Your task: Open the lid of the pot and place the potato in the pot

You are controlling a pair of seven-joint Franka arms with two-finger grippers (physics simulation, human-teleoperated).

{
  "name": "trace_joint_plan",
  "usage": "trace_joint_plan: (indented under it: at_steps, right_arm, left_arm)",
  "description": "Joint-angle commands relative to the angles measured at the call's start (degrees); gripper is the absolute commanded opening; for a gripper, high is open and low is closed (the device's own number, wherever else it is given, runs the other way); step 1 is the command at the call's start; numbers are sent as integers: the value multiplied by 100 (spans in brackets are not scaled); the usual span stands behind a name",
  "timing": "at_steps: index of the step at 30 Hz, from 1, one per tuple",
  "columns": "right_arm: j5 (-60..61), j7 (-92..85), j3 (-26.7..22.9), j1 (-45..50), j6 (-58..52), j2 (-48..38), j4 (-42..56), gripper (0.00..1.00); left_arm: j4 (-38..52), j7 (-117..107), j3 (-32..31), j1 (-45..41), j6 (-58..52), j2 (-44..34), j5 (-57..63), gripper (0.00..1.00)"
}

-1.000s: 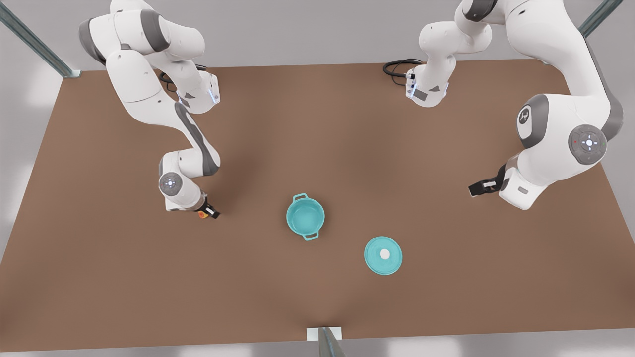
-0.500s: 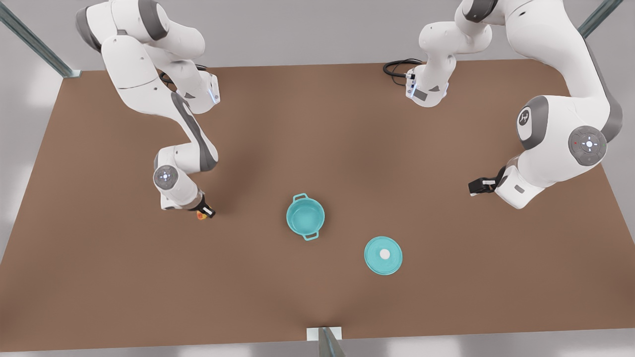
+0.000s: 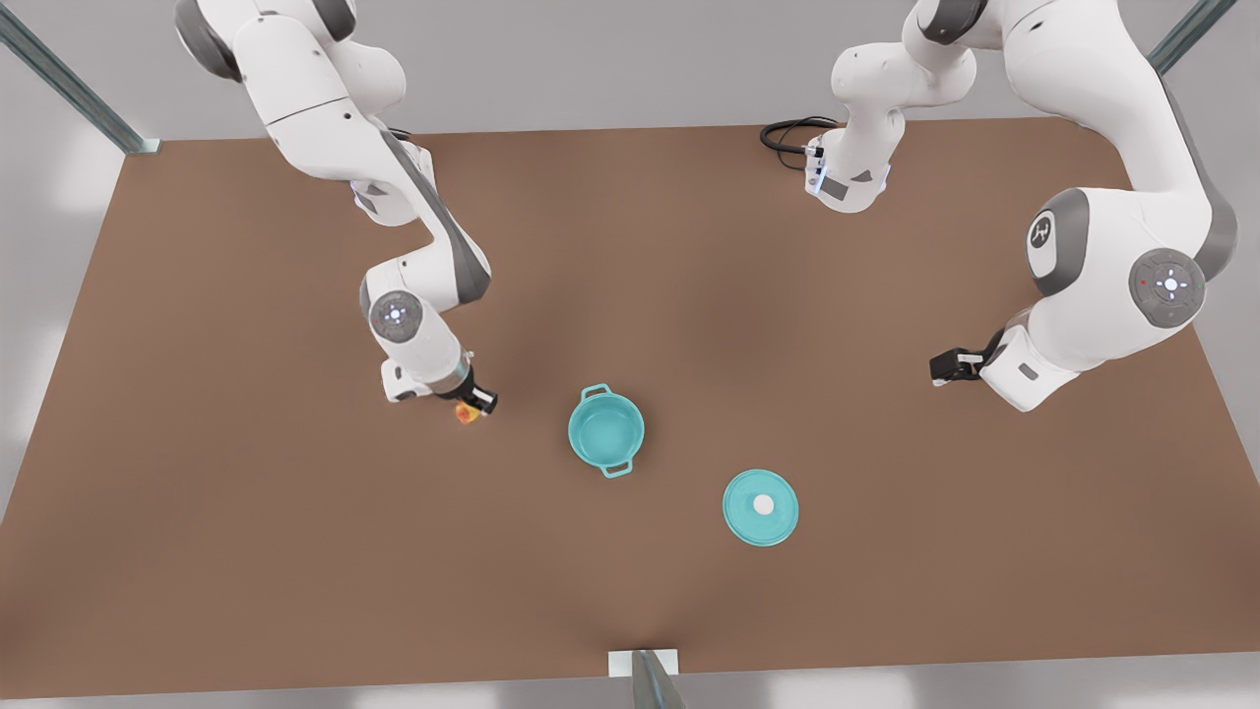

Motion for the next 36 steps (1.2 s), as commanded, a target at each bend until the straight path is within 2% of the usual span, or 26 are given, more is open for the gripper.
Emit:
trace_joint_plan:
  at_steps: [1, 9, 18, 28, 30, 36]
  right_arm:
    - [101, 875, 6, 99, -543, -9, 129, 54]
    - [110, 1965, 6, 1012, -1070, 501, 1350, 53]
    - [101, 2554, -21, 1259, -2081, 1529, 3178, 53]
    - [31, 2800, -82, 1523, -2099, 2469, 3855, 54]
    - [66, 2809, -346, 1672, -2098, 2645, 4172, 54]
    - [31, 2809, -504, 1681, -2063, 2944, 4409, 54]
  left_arm:
    - [8, 309, 2, 15, 30, -5, 4, 100]
    - [105, 300, -42, -47, -40, -199, -49, 100]
    - [70, 309, -25, -11, 302, -85, -13, 100]
    - [61, 318, -25, -3, 373, -67, -5, 100]
    - [52, 309, -16, -3, 373, -76, -5, 100]
    - [52, 317, -25, -11, 373, -76, -5, 100]
